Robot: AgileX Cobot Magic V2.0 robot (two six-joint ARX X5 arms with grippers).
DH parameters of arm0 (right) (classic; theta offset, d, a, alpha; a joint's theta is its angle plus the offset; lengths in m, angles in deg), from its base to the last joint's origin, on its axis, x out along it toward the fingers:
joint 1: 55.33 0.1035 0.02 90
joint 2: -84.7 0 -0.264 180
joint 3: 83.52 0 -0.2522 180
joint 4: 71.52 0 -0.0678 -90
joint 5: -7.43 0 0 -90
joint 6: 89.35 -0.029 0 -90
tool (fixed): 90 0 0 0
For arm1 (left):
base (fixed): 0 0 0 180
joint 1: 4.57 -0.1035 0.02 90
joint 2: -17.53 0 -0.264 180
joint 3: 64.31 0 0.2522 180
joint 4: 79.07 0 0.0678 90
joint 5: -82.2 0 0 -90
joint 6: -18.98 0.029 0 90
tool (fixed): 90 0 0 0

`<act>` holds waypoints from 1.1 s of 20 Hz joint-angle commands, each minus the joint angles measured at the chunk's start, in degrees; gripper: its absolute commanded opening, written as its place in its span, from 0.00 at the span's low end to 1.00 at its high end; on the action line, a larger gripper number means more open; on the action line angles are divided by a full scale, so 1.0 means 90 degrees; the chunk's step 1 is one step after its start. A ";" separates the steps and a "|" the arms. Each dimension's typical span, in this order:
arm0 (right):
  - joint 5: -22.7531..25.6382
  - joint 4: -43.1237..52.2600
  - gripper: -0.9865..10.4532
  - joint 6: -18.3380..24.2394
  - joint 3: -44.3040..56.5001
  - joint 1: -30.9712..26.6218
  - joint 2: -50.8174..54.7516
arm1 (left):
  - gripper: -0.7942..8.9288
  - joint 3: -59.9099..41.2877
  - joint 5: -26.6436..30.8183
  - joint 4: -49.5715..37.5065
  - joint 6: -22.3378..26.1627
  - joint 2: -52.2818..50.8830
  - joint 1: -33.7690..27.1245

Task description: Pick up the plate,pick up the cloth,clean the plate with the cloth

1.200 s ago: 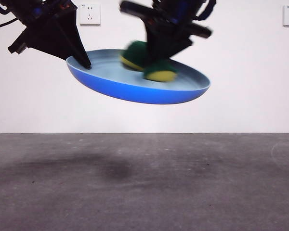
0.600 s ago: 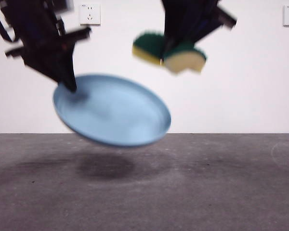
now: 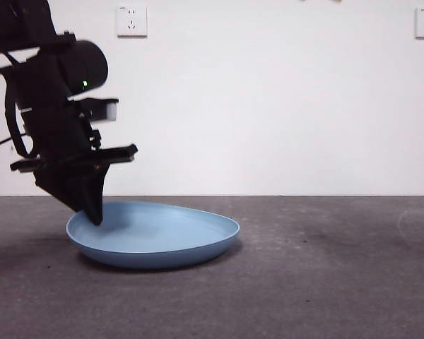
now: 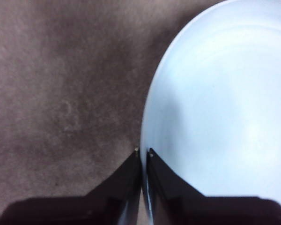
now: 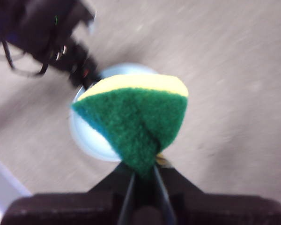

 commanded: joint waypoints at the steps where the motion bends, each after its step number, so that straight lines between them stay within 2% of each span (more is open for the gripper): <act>1: 0.0627 0.0010 0.07 -0.0012 0.0024 -0.0005 0.0114 | 0.31 -0.0046 0.0073 -0.0010 0.0146 0.0124 0.0012; 2: 0.0879 0.0010 0.07 -0.0012 0.0024 -0.0007 0.0117 | 0.43 -0.0046 0.0063 -0.0117 0.0097 0.0109 0.0012; 3: 0.1178 0.0012 0.07 -0.0010 0.0024 -0.0046 0.0104 | 0.51 -0.0041 0.0027 -0.0189 0.0041 0.0080 0.0012; 4: 0.1319 0.0029 0.07 -0.0007 0.0024 -0.0083 0.0061 | 0.50 -0.0019 0.0034 -0.0170 -0.0032 0.0029 0.0012; 8: 0.1294 0.0180 0.07 -0.0022 0.0024 -0.0257 -0.0330 | 0.50 -0.0005 -0.0151 0.0017 -0.0223 -0.0549 0.0027; 15: 0.1239 0.0240 0.07 -0.0182 0.0024 -0.0894 -0.1938 | 0.50 -0.0005 -0.0476 0.0440 -0.0415 -0.2713 0.0182; 16: 0.1151 0.0284 0.07 -0.0182 0.0024 -0.0993 -0.2217 | 0.50 -0.0005 -0.0532 0.0503 -0.0444 -0.3033 0.0204; 20: -0.0049 0.0678 0.07 -0.0289 0.0024 -0.1530 -0.3519 | 0.50 -0.0005 -0.0627 0.0835 -0.0554 -0.4320 0.0277; 22: -0.0092 0.0852 0.07 -0.0287 0.0024 -0.1676 -0.4097 | 0.50 -0.0005 -0.0622 0.1100 -0.0554 -0.4775 0.0277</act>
